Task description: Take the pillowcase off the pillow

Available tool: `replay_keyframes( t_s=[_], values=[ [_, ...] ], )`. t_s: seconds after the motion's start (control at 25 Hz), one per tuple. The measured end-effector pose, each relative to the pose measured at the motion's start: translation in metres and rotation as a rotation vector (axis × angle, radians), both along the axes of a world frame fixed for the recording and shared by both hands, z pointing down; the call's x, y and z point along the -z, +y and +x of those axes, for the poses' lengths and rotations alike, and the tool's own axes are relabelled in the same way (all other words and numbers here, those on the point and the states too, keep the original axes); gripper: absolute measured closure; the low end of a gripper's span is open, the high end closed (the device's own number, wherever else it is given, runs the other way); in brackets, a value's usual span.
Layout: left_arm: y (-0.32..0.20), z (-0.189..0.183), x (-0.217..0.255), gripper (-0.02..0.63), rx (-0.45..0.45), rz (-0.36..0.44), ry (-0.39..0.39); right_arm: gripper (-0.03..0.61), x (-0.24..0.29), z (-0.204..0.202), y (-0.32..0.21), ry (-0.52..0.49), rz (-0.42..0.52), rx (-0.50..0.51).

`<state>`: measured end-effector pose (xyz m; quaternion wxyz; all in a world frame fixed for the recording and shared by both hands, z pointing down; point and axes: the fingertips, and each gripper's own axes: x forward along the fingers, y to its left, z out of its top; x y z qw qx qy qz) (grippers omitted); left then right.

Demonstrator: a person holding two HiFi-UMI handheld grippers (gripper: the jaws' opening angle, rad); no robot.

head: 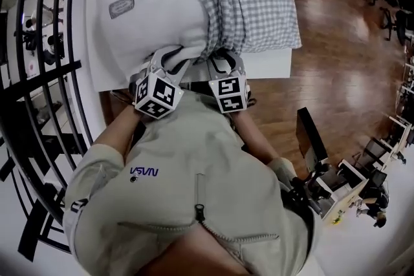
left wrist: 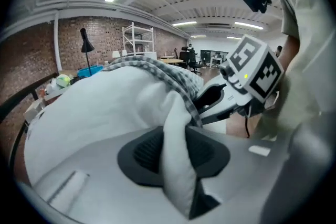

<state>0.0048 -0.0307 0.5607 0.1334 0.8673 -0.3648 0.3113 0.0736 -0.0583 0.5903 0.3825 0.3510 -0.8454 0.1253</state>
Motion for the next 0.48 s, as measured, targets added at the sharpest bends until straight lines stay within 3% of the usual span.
replay_keyframes(
  t_s=[0.08,0.16,0.32,0.48],
  values=[
    [-0.010,-0.009,0.017,0.562,0.052,0.029,0.024,0.496,0.008,-0.003,-0.012,0.044,0.062,0.009],
    [-0.023,-0.020,0.045,0.580,0.095,0.090,0.055,0.548,0.029,-0.002,-0.019,0.059,0.148,0.017],
    [-0.061,-0.053,0.112,0.583,0.174,0.251,0.080,0.555,0.083,0.020,-0.041,0.068,0.320,-0.027],
    [-0.076,-0.087,0.138,0.584,0.250,0.298,0.114,0.557,0.119,0.057,-0.078,0.130,0.435,-0.097]
  ],
)
